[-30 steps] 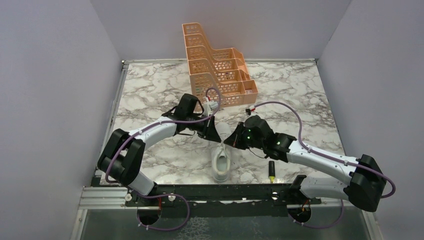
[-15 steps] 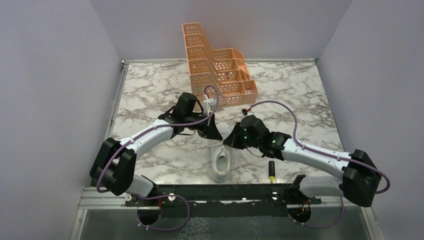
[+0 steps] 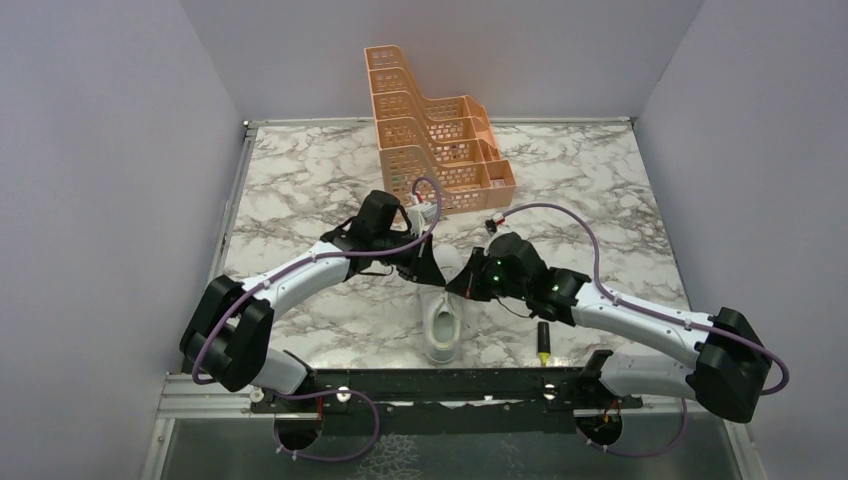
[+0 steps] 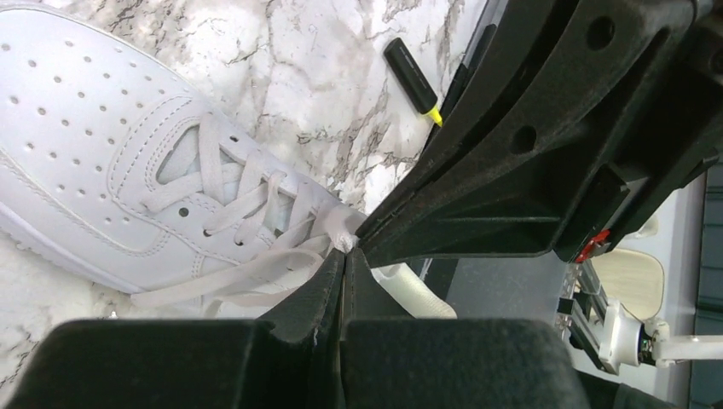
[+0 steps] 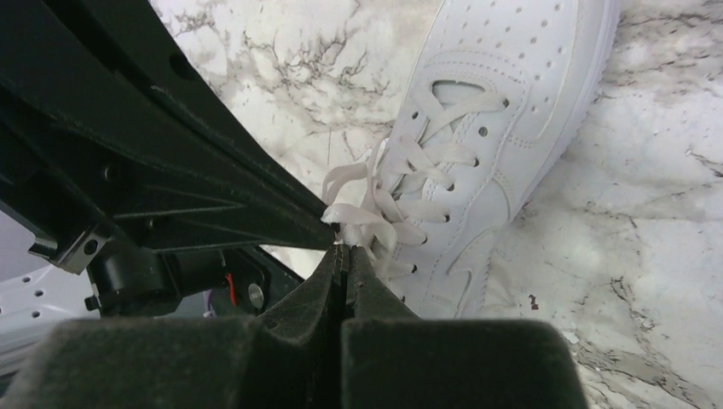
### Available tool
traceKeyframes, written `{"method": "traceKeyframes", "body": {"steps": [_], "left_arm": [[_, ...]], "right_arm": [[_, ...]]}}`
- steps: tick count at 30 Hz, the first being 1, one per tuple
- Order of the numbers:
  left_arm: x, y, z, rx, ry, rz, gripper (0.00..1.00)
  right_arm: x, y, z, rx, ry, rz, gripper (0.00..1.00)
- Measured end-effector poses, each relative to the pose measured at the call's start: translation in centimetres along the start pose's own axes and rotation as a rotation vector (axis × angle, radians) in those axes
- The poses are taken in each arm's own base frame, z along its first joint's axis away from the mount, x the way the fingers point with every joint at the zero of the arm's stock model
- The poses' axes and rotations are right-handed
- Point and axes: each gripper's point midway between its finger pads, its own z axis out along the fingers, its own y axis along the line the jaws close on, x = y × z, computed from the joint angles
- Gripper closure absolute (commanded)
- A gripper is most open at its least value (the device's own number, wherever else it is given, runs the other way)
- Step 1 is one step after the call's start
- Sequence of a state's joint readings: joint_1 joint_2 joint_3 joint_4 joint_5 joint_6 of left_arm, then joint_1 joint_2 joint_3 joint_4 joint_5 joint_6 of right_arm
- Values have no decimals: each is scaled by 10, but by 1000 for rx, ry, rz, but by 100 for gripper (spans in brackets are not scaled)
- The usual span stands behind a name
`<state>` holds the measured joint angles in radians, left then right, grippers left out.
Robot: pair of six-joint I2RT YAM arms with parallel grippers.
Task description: Tie the shoes
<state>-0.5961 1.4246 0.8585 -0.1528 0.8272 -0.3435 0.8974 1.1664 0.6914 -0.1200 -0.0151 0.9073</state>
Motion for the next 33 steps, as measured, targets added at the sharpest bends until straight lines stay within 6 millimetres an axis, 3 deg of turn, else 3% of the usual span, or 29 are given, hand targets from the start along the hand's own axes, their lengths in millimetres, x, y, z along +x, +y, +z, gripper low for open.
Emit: {"method": "traceKeyframes", "body": {"steps": [11,19,33], "left_arm": [[-2,2,-2,-27,-14,4,100],[-3,1,-3,-25,-18,8,100],[16,-5,6,-9,22,-26,100]], "right_arm": [[8,-2,9,-7,29,11,99],[-6,-6,21,54,-23,19,99],[-2,-14,22,102,-18,18,99]]}}
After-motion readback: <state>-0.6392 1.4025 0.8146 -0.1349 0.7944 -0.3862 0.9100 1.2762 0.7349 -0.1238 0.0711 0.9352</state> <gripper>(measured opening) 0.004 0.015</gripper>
